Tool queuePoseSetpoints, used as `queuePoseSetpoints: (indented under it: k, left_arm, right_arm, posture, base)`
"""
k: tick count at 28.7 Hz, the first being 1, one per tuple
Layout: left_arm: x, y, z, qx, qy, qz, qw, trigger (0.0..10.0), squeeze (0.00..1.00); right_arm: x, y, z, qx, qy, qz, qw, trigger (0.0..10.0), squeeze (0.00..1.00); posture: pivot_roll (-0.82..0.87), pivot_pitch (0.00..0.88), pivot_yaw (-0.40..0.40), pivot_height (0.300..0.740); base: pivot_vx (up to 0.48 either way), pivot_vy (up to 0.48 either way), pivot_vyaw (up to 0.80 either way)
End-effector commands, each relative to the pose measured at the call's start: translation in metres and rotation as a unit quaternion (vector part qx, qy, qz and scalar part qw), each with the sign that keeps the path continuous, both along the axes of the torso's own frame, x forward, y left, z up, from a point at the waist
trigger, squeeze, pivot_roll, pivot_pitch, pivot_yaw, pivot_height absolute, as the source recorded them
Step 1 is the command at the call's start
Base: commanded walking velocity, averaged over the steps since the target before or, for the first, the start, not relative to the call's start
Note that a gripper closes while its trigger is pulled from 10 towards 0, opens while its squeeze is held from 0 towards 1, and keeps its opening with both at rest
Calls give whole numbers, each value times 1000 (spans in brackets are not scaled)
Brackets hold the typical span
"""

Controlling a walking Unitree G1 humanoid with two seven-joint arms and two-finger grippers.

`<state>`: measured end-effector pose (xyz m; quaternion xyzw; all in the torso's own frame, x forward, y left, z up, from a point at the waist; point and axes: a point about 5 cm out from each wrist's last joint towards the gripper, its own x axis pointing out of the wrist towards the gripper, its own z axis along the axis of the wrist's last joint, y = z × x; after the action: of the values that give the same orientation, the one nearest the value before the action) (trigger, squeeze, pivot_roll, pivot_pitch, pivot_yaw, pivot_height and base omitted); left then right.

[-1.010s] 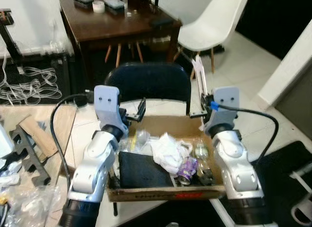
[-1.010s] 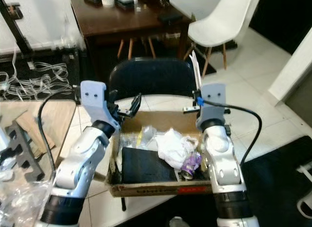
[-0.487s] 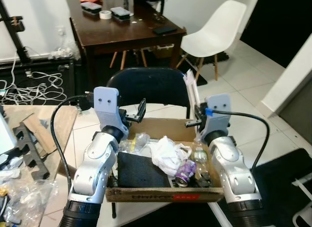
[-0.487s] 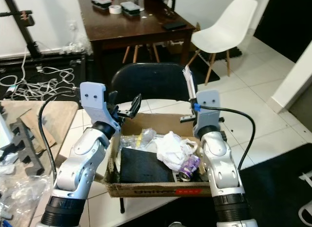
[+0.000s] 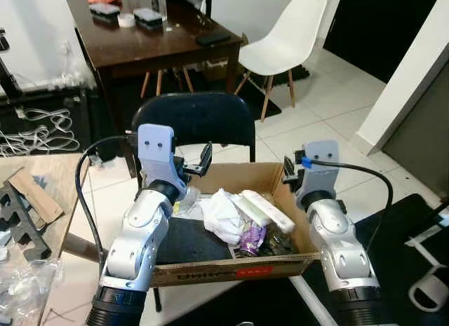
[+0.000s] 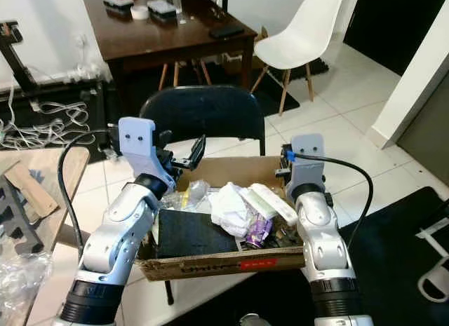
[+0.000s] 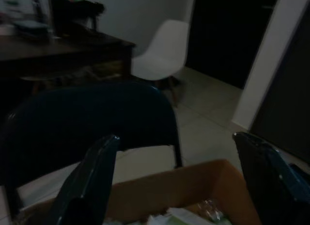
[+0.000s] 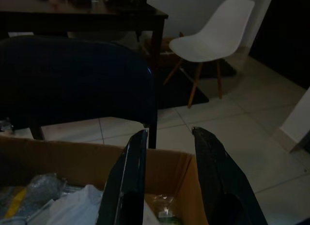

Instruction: Picking trash to rubbish bin

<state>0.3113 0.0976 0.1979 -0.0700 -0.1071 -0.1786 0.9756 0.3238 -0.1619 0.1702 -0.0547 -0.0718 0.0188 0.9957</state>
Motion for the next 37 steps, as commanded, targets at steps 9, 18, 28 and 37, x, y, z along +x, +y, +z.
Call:
queuePoseSetpoints:
  k: [9, 18, 28, 37]
  left_arm:
    - [1, 5, -6, 4, 14, 14, 1000, 10000, 0]
    - [3, 6, -9, 16, 26, 24, 999, 10000, 0]
    - [4, 7, -10, 16, 30, 27, 999, 10000, 0]
    - [4, 8, -11, 16, 34, 34, 999, 10000, 0]
  right_arm:
    - [0, 3, 15, 9, -48, -1, 999, 10000, 0]
    - [1, 1, 14, 9, -47, 0, 999, 10000, 0]
    - [0, 1, 13, 12, -47, -1, 999, 10000, 0]
    - [-1, 7, 13, 22, -45, 12, 999, 10000, 0]
  posture:
    - [4, 152, -19, 740]
    - [2, 149, -16, 740]
    - [2, 149, -16, 740]
    - [2, 149, -16, 740]
  base:
    - [0, 0, 0]
    - [0, 0, 0]
    - [0, 0, 0]
    - [0, 0, 0]
